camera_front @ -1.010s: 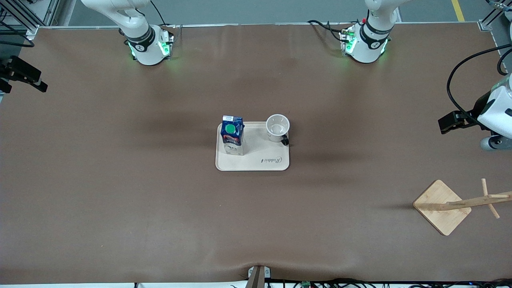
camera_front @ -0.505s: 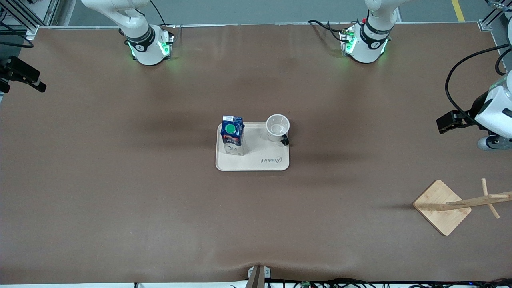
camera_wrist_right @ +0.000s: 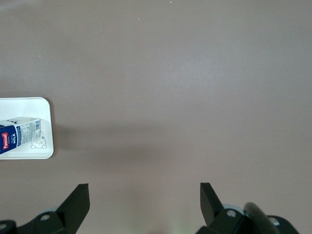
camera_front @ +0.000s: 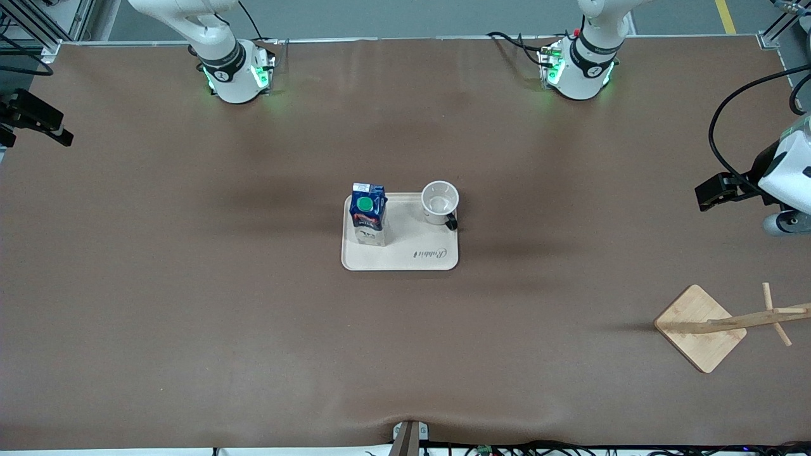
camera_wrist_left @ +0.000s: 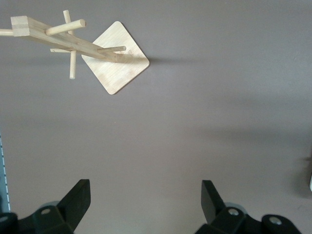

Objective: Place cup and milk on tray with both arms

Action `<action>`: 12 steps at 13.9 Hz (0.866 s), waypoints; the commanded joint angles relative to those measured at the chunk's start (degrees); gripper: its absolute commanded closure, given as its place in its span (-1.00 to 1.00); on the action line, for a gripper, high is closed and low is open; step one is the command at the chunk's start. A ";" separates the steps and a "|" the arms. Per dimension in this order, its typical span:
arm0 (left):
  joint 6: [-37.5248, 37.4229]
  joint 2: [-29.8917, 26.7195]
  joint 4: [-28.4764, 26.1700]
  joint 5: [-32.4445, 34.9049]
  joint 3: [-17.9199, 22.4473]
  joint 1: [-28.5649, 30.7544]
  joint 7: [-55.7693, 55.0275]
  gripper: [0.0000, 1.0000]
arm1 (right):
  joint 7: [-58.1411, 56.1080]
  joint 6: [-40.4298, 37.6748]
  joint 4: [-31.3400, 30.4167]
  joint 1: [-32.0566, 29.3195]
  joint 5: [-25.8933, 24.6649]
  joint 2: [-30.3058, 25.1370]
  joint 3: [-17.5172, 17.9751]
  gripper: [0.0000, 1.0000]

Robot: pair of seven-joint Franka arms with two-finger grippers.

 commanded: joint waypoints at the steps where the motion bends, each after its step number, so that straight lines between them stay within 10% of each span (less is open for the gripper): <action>1: -0.16 -2.50 -0.65 -1.05 0.00 0.21 1.00 -1.00 | -0.38 -0.98 1.59 -0.43 -0.65 0.73 0.23 -1.00; 4: -0.16 -4.88 -1.27 -2.45 3.05 -2.94 1.00 -1.00 | -0.46 -0.98 1.59 -0.43 -0.65 0.73 0.24 -1.00; 9: 0.98 -11.73 -7.32 -10.37 25.99 -23.32 0.83 -1.00 | -0.46 -0.98 1.59 -0.34 -0.56 1.08 0.23 -1.00; 12: 4.05 -15.86 -13.20 -10.46 26.46 -24.31 0.91 -1.00 | 0.15 -1.06 1.50 -0.25 -0.56 1.00 0.24 -1.00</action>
